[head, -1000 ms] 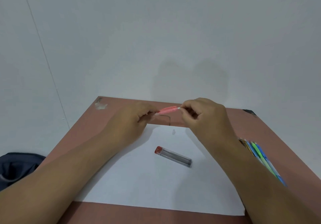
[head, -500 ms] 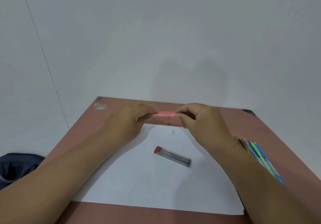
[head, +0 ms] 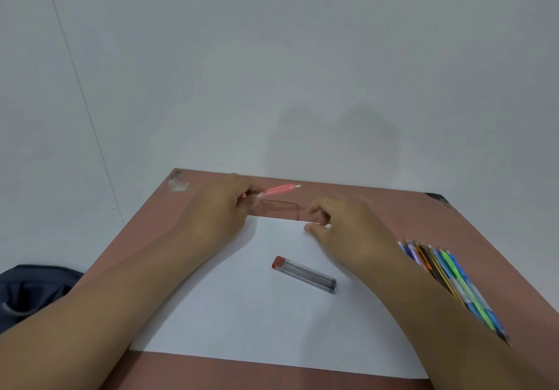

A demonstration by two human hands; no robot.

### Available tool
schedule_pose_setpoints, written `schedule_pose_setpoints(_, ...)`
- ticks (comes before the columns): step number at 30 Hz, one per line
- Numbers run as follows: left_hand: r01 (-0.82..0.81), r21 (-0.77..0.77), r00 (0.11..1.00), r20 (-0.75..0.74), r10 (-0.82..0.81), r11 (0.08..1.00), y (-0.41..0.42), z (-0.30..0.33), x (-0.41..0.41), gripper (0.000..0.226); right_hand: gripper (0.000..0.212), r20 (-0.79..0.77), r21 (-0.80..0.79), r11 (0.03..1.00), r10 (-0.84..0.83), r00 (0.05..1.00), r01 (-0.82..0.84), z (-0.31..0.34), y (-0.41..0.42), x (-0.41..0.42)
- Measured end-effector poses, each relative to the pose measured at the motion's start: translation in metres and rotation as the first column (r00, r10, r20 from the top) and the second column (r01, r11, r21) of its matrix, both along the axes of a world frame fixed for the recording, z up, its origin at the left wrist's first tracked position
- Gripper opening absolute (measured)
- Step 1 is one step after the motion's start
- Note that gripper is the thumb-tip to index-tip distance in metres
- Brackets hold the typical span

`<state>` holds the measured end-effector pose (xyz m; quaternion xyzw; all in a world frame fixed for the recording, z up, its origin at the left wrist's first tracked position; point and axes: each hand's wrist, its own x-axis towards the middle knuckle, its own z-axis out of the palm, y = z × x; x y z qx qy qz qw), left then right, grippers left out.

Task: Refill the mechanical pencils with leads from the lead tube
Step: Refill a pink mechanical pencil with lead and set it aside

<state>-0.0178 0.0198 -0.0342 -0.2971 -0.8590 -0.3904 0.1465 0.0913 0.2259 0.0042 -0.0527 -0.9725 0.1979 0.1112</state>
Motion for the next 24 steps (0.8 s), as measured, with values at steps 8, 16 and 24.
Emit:
schedule_pose_setpoints(8, 0.019, -0.022, 1.0, 0.007, -0.018, 1.0, 0.0, -0.003, -0.002, 0.024, 0.01, -0.034, -0.098, 0.995, -0.009, 0.999, 0.006, -0.012, 0.001, -0.007)
schedule_pose_setpoints(16, 0.061, -0.021, 0.998, -0.017, -0.061, 0.998, 0.003, 0.0, 0.003, 0.024, 0.012, -0.261, -0.732, 0.676, -0.172, 0.95, -0.079, -0.001, -0.002, -0.004)
schedule_pose_setpoints(24, 0.089, 0.0, 0.994, -0.066, -0.089, 0.996, 0.003, 0.0, 0.004, 0.024, 0.009, -0.234, -0.868, 0.481, -0.168, 0.958, -0.128, 0.003, -0.006, -0.003)
